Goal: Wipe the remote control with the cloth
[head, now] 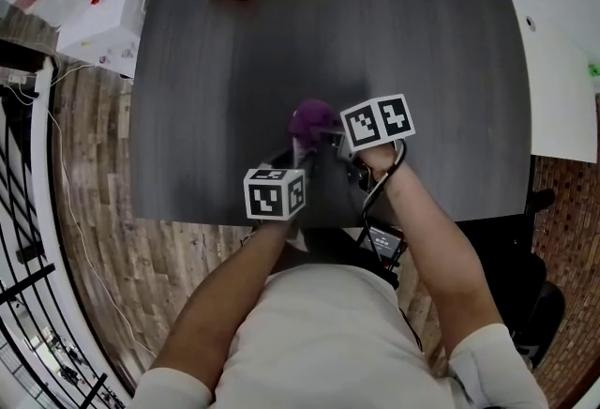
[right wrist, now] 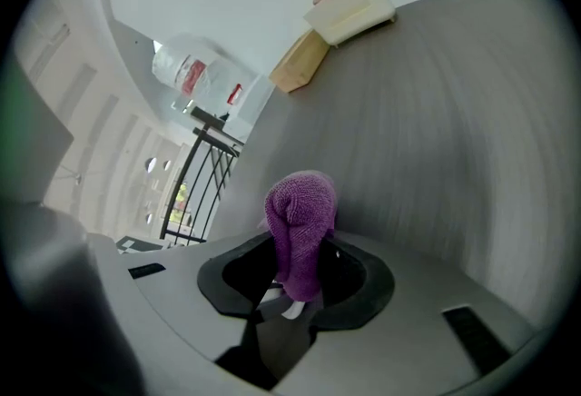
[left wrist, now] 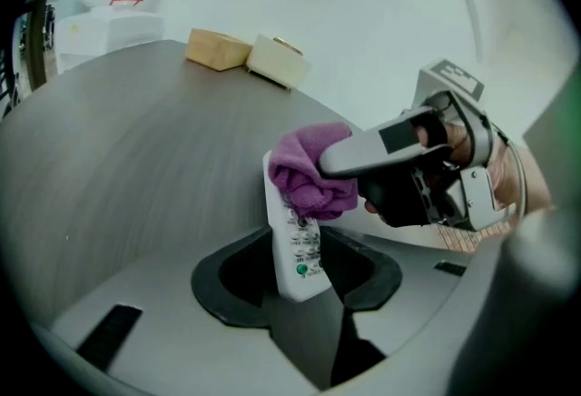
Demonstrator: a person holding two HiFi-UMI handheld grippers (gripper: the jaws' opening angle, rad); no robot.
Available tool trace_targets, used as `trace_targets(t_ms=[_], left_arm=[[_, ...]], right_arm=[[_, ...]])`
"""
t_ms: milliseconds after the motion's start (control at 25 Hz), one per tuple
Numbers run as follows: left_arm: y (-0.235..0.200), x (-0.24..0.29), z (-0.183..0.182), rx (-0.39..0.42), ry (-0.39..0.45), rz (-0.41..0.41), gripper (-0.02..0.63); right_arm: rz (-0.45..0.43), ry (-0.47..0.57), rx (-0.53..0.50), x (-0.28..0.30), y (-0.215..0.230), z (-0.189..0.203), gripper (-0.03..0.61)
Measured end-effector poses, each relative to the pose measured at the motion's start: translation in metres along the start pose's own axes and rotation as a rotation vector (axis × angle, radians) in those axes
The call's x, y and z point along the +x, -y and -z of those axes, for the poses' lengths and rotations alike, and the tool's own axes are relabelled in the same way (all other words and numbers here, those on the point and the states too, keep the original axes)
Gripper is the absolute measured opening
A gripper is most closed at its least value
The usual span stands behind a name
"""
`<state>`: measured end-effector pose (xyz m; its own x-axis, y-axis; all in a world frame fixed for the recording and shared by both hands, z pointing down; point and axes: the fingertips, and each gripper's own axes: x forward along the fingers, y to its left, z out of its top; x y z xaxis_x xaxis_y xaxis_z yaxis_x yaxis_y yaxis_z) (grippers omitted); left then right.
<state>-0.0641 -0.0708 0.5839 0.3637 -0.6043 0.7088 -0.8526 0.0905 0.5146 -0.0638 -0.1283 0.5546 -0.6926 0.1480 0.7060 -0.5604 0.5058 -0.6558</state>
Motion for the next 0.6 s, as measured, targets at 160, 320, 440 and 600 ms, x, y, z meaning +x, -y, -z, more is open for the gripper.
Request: trace_targets(t_ms=[160, 320, 440, 600], left_arm=[[-0.002, 0.000, -0.001, -0.003, 0.002, -0.002, 0.166], [-0.001, 0.001, 0.000, 0.000, 0.001, 0.003, 0.166], [0.000, 0.001, 0.000, -0.012, 0.003, 0.034, 0.166], [0.004, -0.003, -0.002, -0.009, -0.025, 0.099, 0.172]], right_arm=[[0.033, -0.002, 0.022, -0.005, 0.014, 0.003, 0.117], [0.143, -0.026, -0.021, -0.014, 0.037, 0.010, 0.117], [0.205, -0.026, -0.051, -0.025, 0.047, 0.012, 0.117], [0.264, 0.000, -0.086, -0.043, 0.055, 0.007, 0.117]])
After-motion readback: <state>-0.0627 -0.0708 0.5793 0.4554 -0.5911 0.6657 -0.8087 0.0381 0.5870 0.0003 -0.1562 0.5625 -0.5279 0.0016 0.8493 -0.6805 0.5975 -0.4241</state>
